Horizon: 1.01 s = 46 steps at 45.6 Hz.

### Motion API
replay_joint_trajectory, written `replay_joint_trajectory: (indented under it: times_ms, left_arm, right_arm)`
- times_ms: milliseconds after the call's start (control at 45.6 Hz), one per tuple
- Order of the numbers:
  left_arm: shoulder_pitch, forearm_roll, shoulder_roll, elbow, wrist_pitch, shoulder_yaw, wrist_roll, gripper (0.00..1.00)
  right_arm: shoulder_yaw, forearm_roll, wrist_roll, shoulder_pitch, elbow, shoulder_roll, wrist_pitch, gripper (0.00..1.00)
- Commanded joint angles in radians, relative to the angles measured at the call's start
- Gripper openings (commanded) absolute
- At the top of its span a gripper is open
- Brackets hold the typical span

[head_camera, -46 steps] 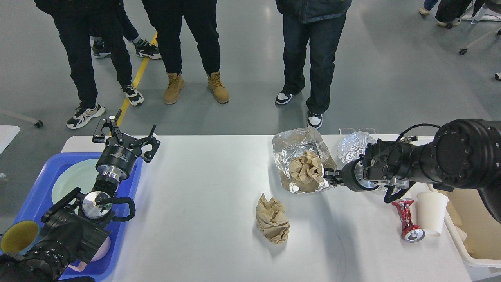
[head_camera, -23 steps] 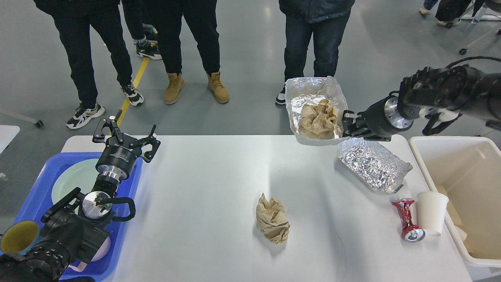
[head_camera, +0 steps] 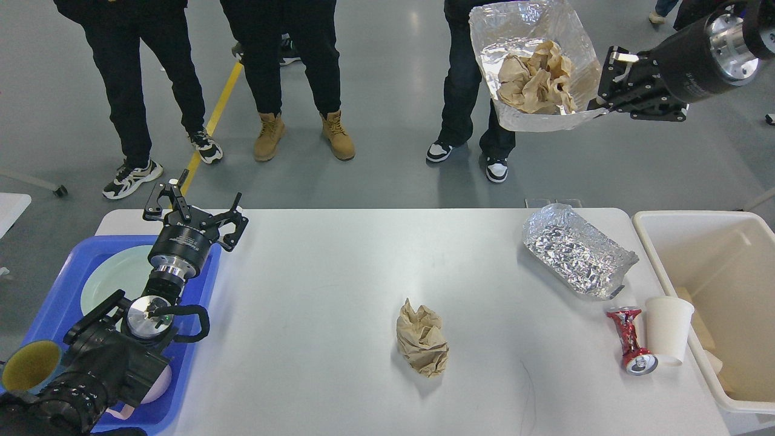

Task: Tidy desktop
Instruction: 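Lift the foil tray and tip it into the white bin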

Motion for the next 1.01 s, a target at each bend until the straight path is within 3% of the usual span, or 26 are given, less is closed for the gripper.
replay_joint_trajectory:
  times_ms: [0, 241, 416, 592, 833, 855, 942, 986]
  left_arm:
    - [0.000, 0.000, 0.000, 0.000, 0.000, 0.000, 0.001, 0.96]
    - [0.000, 0.000, 0.000, 0.000, 0.000, 0.000, 0.001, 0.96]
    - [0.000, 0.000, 0.000, 0.000, 0.000, 0.000, -0.001, 0.96]
    - [0.000, 0.000, 0.000, 0.000, 0.000, 0.000, 0.001, 0.96]
    - [0.000, 0.000, 0.000, 0.000, 0.000, 0.000, 0.001, 0.96]
    - [0.000, 0.000, 0.000, 0.000, 0.000, 0.000, 0.001, 0.96]
    - [0.000, 0.000, 0.000, 0.000, 0.000, 0.000, 0.001, 0.96]
    - [0.000, 0.000, 0.000, 0.000, 0.000, 0.000, -0.001, 0.96]
  right_arm:
    - [-0.020, 0.003, -0.006, -0.141, -0.053, -0.052, -0.106, 0.00]
    - [0.003, 0.015, -0.008, -0.442, -0.131, -0.205, -0.268, 0.00]
    - [0.140, 0.018, -0.008, -0.698, -0.246, -0.291, -0.354, 0.00]
    - [0.351, 0.023, -0.011, -0.982, -0.372, -0.298, -0.476, 0.00]
    - [0.487, 0.018, -0.015, -1.204, -0.523, -0.265, -0.552, 0.00]
    - [0.487, 0.018, -0.017, -1.215, -0.533, -0.258, -0.558, 0.04]
    - [0.490, 0.020, -0.017, -1.244, -0.560, -0.244, -0.589, 0.56]
    - [0.490, 0.018, -0.017, -1.252, -0.567, -0.244, -0.621, 0.76]
